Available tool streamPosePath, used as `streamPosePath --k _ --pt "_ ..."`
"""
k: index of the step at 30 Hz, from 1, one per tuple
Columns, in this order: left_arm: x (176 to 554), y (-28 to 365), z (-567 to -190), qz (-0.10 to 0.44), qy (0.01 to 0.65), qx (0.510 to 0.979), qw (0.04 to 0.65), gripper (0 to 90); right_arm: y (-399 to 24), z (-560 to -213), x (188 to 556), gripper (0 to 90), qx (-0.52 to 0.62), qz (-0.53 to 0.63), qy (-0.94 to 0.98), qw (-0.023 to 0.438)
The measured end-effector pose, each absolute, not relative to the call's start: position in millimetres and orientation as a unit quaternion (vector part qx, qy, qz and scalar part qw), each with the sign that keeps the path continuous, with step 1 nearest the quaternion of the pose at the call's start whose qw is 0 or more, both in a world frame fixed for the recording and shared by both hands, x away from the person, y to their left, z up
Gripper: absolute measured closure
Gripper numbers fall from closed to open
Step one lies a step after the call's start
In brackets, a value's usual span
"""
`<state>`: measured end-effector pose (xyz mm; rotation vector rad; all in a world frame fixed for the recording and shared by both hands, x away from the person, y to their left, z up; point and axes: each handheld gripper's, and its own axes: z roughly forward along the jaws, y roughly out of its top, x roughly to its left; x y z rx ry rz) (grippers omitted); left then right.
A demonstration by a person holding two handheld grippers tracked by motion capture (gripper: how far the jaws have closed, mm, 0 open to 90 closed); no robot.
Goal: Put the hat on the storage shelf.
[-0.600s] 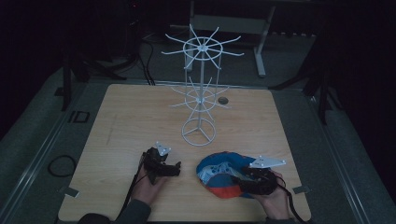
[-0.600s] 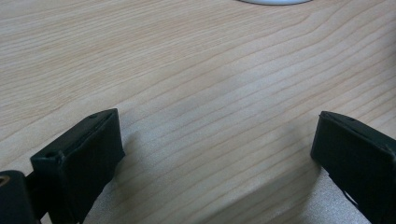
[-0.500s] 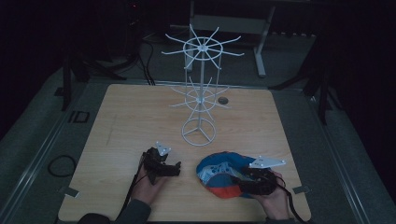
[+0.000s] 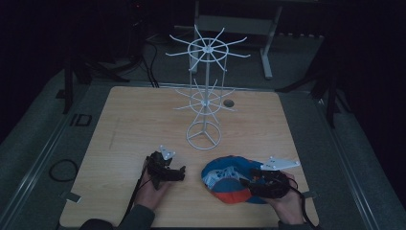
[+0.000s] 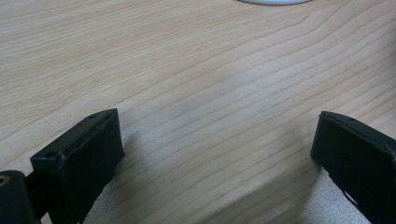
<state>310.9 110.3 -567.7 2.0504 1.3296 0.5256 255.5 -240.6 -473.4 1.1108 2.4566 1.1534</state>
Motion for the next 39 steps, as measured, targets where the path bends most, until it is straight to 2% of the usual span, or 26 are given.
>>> streamPosePath --k 7,39 --pt "311 110 -568 0.199 0.505 0.778 0.316 2.6 -240 -465 258 44.2 0.362 0.4 0.838 0.079" --pt "311 110 -567 0.199 0.504 0.779 0.315 2.6 -212 -430 287 36.9 0.289 0.332 0.892 0.108"
